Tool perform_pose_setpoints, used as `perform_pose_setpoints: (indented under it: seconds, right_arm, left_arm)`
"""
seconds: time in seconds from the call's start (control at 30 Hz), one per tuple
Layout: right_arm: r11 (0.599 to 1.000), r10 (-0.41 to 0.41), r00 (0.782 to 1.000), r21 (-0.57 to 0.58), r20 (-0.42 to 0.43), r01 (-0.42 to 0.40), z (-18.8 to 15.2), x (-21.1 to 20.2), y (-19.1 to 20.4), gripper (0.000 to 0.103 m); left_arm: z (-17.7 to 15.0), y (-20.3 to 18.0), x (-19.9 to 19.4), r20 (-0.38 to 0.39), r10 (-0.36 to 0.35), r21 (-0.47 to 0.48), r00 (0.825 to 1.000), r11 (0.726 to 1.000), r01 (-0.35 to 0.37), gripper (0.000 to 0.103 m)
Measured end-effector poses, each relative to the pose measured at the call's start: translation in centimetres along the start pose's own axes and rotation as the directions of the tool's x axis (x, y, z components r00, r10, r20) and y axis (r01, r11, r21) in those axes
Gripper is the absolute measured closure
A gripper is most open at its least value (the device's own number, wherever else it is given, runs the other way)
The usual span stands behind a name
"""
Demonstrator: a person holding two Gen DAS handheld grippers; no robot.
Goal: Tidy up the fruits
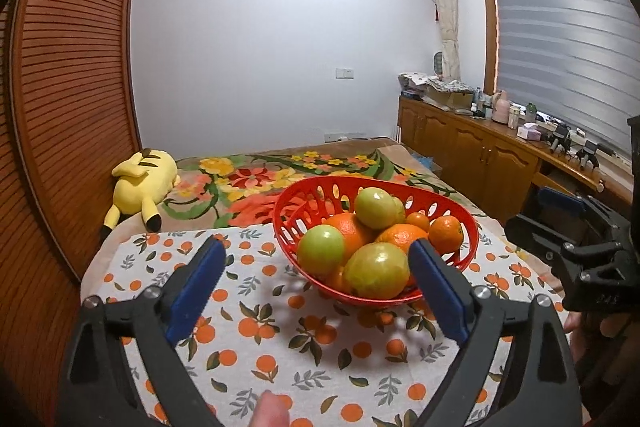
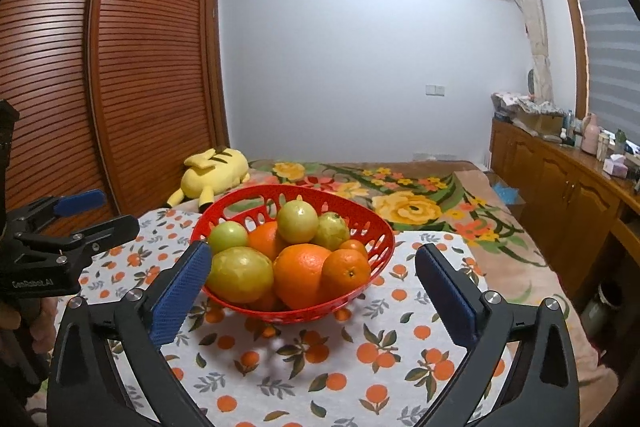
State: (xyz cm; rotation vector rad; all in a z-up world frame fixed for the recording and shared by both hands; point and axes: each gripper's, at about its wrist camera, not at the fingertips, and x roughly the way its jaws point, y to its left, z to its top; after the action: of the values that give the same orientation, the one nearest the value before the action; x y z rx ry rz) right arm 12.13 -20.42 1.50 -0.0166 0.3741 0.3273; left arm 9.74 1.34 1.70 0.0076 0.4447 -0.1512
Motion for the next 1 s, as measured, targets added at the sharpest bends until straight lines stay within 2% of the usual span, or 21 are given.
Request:
perform_pose_setpoints:
  seconds: [0.13, 0.5, 1.0]
  right_arm:
    - [1.000, -0.009, 1.000, -0.003, -0.008, 0.009, -0.1, 0.1, 0.1, 0.000]
    - [1.000, -0.022, 1.000, 0.006, -0.013, 0.022, -0.8, 0.3, 0.5, 0.000]
    - [0.999, -0.033, 0.999, 0.010, -0.017, 0.034, -1.2, 0.3, 0.4, 0.000]
  left_arm:
    - [-0.3, 0.2, -0.1, 0.000, 0.040, -0.007, 0.999, 0.999, -0.040, 0.009]
    - [-1.8, 0.5, -0.3, -0.021, 0.048, -0.015, 0.999, 0.999, -0.048, 0.009]
    - [-1.9, 0.7, -0.4, -0.022, 0.055, -0.017, 0.998, 0.998, -0.056, 0.009]
